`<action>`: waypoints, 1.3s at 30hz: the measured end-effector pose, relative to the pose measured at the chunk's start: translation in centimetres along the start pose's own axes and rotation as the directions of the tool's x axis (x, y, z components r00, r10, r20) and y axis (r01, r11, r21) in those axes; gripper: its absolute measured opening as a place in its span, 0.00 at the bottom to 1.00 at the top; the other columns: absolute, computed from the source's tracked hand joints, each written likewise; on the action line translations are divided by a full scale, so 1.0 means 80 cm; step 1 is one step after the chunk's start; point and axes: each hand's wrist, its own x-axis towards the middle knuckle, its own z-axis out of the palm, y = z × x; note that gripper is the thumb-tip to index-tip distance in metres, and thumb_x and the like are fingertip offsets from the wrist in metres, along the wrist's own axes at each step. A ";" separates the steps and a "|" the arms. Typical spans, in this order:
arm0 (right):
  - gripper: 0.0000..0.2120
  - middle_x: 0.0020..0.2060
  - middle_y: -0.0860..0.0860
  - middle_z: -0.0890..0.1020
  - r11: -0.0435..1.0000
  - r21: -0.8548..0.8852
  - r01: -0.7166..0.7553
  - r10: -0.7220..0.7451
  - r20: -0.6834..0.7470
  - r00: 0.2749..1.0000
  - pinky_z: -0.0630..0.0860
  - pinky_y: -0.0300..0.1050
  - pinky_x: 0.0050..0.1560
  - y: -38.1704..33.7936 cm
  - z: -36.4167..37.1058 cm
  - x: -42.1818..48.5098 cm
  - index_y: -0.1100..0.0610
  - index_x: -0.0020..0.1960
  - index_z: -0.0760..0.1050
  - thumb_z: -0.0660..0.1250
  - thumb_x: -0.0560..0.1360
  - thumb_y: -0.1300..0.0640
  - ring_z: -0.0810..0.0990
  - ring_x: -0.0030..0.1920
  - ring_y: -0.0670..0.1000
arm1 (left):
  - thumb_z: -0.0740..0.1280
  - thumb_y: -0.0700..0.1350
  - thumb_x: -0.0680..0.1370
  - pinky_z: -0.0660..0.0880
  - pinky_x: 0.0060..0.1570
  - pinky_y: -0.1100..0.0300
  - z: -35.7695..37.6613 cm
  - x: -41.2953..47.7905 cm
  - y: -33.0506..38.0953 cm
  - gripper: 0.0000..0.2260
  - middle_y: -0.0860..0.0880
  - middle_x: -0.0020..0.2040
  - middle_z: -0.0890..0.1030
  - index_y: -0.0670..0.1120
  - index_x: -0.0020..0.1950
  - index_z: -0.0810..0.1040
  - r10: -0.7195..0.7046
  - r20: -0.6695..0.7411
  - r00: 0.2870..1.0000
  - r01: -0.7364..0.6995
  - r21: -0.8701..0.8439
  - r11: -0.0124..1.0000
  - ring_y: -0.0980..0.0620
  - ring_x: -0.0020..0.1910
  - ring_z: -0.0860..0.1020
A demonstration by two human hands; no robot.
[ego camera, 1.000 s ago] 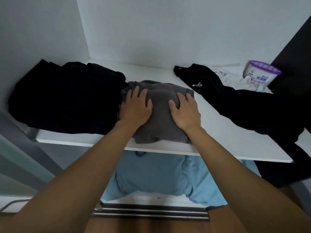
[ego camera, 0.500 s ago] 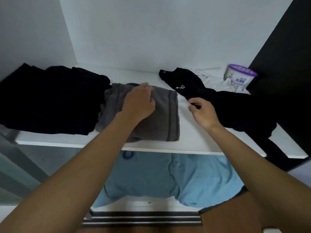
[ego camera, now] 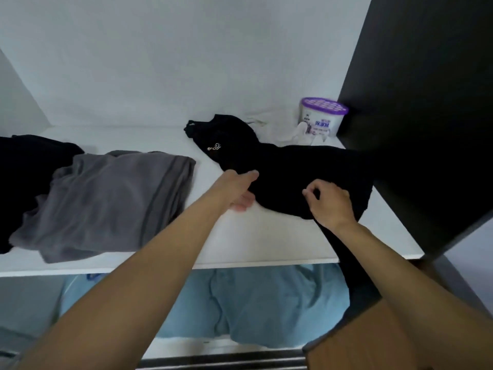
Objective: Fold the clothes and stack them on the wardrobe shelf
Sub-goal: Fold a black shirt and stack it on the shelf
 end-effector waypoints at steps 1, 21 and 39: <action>0.08 0.35 0.40 0.76 0.998 0.048 0.029 -0.030 0.017 0.999 0.72 0.47 0.50 0.003 0.002 -0.003 0.51 0.43 0.77 0.65 0.80 0.51 0.77 0.40 0.48 | 0.66 0.58 0.80 0.82 0.36 0.57 0.009 0.006 0.004 0.24 0.38 0.51 0.84 0.41 0.67 0.73 -0.041 -0.008 0.999 0.040 -0.126 0.991 0.45 0.42 0.85; 0.08 0.36 0.46 0.85 0.675 0.719 -0.164 0.029 0.196 0.980 0.77 0.39 0.43 -0.035 -0.059 -0.132 0.51 0.42 0.83 0.68 0.78 0.56 0.82 0.38 0.42 | 0.63 0.33 0.75 0.78 0.31 0.61 0.023 -0.100 -0.027 0.12 0.46 0.39 0.82 0.46 0.53 0.79 0.205 -0.286 0.936 -0.318 -0.437 0.841 0.51 0.34 0.81; 0.13 0.45 0.60 0.82 0.389 0.490 -0.780 0.076 0.827 0.557 0.80 0.42 0.45 -0.209 0.043 -0.399 0.68 0.58 0.78 0.60 0.81 0.63 0.82 0.45 0.54 | 0.66 0.26 0.70 0.73 0.53 0.68 -0.052 -0.399 -0.306 0.21 0.56 0.43 0.82 0.54 0.41 0.80 0.617 0.042 0.786 -0.618 0.027 0.786 0.62 0.46 0.80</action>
